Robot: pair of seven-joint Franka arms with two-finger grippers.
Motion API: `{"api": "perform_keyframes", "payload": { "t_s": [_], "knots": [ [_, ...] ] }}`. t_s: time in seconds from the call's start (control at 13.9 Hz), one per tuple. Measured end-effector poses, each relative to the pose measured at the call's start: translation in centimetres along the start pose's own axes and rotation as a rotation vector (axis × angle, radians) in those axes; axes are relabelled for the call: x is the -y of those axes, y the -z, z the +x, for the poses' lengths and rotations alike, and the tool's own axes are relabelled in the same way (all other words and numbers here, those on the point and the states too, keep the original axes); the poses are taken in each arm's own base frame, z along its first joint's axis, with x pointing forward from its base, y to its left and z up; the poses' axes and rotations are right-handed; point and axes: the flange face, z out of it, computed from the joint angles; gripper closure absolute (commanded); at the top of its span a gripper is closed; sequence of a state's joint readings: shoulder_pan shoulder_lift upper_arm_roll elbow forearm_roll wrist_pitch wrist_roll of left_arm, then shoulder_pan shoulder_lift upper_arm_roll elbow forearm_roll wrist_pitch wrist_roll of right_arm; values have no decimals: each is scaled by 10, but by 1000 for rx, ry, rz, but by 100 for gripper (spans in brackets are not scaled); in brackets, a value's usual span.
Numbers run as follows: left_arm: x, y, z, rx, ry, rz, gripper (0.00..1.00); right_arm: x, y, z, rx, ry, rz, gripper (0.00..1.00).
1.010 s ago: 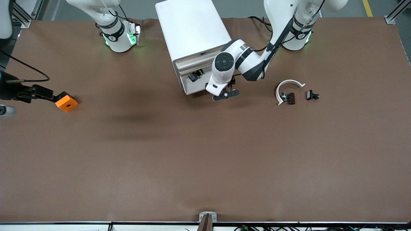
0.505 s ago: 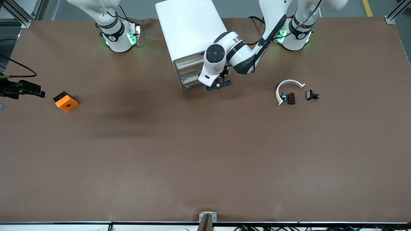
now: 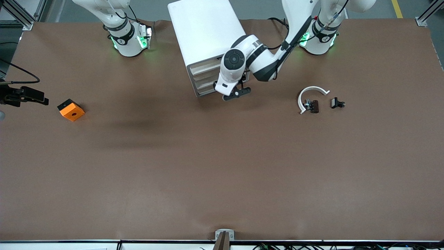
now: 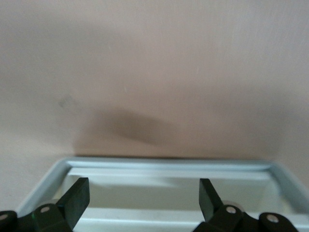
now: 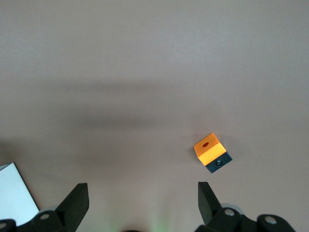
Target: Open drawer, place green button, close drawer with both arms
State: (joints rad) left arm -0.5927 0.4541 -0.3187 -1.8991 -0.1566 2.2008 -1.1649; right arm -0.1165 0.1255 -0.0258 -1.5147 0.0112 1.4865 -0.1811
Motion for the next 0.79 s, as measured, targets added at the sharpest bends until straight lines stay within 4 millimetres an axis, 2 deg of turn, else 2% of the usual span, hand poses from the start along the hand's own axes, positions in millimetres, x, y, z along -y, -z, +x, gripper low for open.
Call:
{"api": "perform_keyframes", "payload": {
  "t_s": [0.14,0.29,0.36,0.58,0.79],
  "knots": [
    [14,59,62,-8,78,-29,0,-1,1,0,-3,-1,-2,0],
    [51,125,125,-83,124,-33,0,-4,5,-1,-12,-6,-4,0],
    [74,154,149,-119,135,-28,0,-6,9,-2,-20,-11,-4,0],
    [140,220,192,-181,117,-37,0,-7,16,-10,-2,-15,0,0],
    [212,271,235,-224,85,-66,0,-5,27,-21,-1,-14,2,0]
  ]
}}
